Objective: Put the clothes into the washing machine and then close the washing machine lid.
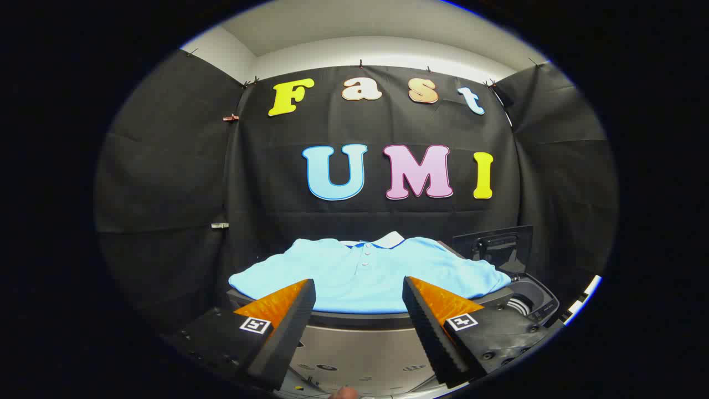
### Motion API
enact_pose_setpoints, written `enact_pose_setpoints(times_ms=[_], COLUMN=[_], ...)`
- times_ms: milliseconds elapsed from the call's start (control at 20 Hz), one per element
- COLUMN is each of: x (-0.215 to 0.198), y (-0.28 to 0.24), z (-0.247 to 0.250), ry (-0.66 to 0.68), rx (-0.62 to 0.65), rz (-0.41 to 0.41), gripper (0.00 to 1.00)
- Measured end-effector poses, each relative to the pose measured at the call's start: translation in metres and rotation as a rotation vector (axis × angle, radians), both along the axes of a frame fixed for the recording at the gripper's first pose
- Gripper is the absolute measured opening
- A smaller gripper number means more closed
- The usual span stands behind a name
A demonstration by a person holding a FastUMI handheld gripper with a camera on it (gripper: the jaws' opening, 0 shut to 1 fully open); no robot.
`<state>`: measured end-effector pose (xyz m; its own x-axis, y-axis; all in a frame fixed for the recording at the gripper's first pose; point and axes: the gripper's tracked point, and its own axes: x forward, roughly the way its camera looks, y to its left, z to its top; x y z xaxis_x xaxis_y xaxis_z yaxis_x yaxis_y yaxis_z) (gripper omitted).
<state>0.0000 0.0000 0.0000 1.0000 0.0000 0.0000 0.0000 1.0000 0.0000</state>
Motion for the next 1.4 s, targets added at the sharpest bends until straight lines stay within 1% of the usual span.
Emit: enact_pose_setpoints(times_ms=[1000,1400], x=[0.000,0.008], y=[-0.001,-0.009], z=[0.001,0.005], ry=[0.002,0.003], rx=[0.023,0.041], rz=[-0.012,-0.026], gripper=[0.99,0.99])
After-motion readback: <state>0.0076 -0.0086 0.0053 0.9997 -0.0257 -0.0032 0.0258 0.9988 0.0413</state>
